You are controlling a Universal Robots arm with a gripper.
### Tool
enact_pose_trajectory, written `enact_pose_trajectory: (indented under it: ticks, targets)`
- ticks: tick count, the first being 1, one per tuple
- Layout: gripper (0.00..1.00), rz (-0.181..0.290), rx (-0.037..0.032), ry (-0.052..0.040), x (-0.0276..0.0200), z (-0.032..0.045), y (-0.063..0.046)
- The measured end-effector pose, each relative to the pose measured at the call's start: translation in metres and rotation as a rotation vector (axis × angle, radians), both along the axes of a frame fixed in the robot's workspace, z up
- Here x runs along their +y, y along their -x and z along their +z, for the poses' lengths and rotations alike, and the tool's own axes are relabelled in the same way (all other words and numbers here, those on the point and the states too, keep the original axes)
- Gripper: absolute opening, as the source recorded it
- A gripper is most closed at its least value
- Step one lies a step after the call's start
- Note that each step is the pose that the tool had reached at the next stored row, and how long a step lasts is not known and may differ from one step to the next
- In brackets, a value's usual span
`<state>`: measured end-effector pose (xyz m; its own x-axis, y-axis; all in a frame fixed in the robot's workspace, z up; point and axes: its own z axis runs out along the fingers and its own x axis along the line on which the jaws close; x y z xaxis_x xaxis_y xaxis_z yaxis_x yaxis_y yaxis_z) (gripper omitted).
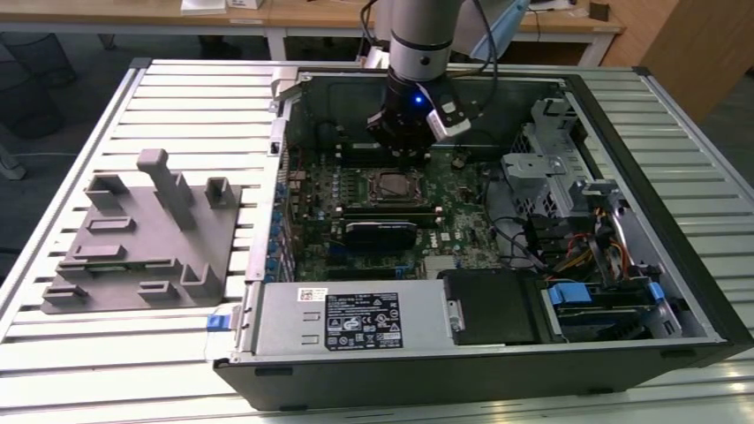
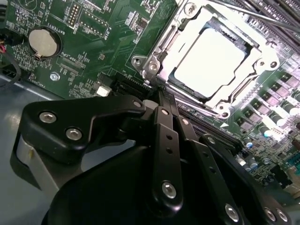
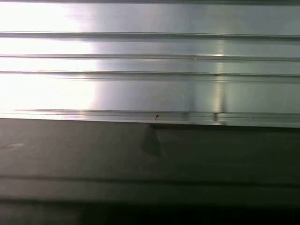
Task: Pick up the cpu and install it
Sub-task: 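Install the first cpu locking lever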
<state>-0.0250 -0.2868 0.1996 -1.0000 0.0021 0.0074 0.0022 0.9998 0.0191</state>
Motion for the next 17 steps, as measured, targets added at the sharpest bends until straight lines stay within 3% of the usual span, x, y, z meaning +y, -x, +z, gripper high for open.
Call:
enact_pose_trajectory:
  ticks: [11,17]
  targets:
    - [0.11,0.0,-0.0001,0.0014,-0.0004,0.002,-0.0001]
    - [0.11,0.0,0.0003,0.0245,-0.0005,-0.0006,0.0]
